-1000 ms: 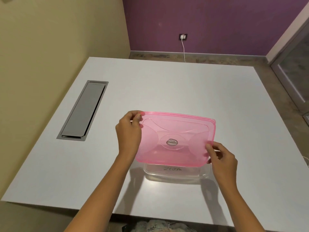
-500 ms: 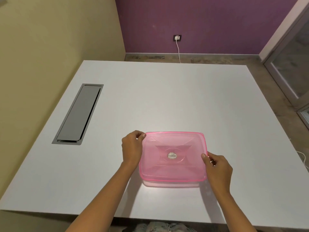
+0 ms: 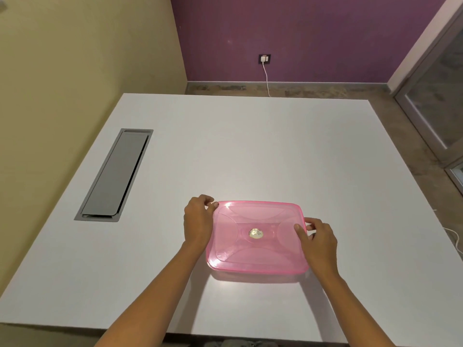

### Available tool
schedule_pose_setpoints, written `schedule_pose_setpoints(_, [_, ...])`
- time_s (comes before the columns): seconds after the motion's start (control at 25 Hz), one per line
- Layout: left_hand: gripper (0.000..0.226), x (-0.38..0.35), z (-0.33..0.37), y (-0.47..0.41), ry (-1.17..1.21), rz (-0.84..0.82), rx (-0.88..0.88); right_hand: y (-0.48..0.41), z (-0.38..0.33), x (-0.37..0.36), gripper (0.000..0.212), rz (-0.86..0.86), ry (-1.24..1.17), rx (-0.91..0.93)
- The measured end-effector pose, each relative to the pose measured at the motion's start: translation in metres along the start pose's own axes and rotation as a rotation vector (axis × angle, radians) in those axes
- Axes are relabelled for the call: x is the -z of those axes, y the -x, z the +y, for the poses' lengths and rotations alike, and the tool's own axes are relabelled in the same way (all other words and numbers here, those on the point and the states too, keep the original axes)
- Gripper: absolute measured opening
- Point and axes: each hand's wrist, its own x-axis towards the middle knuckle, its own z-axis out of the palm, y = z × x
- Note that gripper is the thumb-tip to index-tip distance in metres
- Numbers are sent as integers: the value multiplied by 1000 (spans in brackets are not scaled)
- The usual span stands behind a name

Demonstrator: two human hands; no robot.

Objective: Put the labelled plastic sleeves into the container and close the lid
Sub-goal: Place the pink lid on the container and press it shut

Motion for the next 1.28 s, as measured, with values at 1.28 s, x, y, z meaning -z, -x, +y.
schedule_pose_setpoints(1.28, [27, -19, 21, -40, -458, -242, 26, -70, -39, -46, 21, -142, 487, 36])
